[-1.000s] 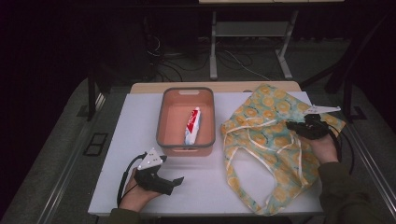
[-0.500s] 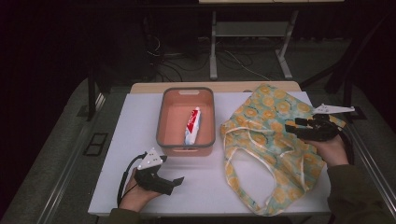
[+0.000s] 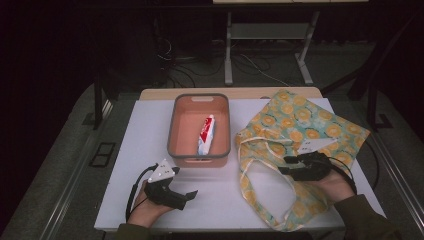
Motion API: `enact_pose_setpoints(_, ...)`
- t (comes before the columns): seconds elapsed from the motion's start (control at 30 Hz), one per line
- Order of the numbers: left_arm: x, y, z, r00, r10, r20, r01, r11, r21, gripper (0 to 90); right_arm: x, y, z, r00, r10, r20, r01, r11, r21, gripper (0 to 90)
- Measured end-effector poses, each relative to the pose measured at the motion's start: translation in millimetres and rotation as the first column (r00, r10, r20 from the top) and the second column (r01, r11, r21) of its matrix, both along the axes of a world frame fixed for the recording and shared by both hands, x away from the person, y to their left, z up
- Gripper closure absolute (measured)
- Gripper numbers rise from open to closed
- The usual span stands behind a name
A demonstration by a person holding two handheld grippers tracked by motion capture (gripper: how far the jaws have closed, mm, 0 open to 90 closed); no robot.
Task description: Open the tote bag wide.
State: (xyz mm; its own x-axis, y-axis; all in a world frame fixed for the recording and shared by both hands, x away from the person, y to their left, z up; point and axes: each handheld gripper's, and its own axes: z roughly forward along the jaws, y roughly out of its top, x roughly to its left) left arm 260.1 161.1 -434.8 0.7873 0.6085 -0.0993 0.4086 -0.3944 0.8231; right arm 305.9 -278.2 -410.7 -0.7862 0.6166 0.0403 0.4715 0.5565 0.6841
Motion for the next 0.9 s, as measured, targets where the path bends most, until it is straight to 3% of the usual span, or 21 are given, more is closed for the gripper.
enact_pose_setpoints(0.17,0.5,-0.6,-0.4,1.0000,-0.002,-0.003,0.002,1.0000,0.004,0.0,2.3,5.6,-16.6,0.9996,0.017,-0.022,-0.019,0.9967,-0.079,64.8)
enact_pose_setpoints(0.27,0.0,-1.0,-0.2,1.0000,-0.004,-0.003,0.004,1.0000,0.003,0.0,5.4,7.2,-21.3,0.9995,0.025,-0.018,-0.026,0.9946,-0.100,80.8)
enact_pose_setpoints(0.33,0.1,-0.7,-0.2,1.0000,-0.004,-0.002,0.004,1.0000,0.003,0.0,5.3,7.7,-20.9,0.9990,0.037,-0.026,-0.039,0.9958,-0.083,86.8)
enact_pose_setpoints(0.43,0.4,-0.9,-0.5,1.0000,-0.004,-0.004,0.004,1.0000,0.004,0.0,-0.4,12.6,-18.2,0.9961,0.074,-0.049,-0.076,0.9959,-0.048,88.6)
enact_pose_setpoints(0.6,-0.2,-0.8,-0.3,1.0000,-0.005,-0.005,0.005,1.0000,0.002,0.0,-18.3,36.0,-17.7,0.9803,0.177,-0.088,-0.179,0.9838,-0.014,88.0)
enact_pose_setpoints(0.7,0.0,-0.9,-0.3,1.0000,-0.006,-0.007,0.006,1.0000,0.002,0.0,-24.0,45.8,-18.8,0.9736,0.211,-0.087,-0.212,0.9772,-0.004,73.6)
enact_pose_setpoints(0.83,-0.2,-0.9,-0.3,1.0000,-0.008,-0.006,0.008,1.0000,0.004,0.0,-21.8,34.8,-1.0,0.9800,0.196,-0.032,-0.192,0.9753,0.110,61.4)
enact_pose_setpoints(0.9,0.4,-0.9,-0.6,1.0000,-0.006,-0.007,0.006,1.0000,0.005,0.0,-19.8,25.6,7.3,0.9873,0.159,0.004,-0.158,0.9783,0.135,59.9)
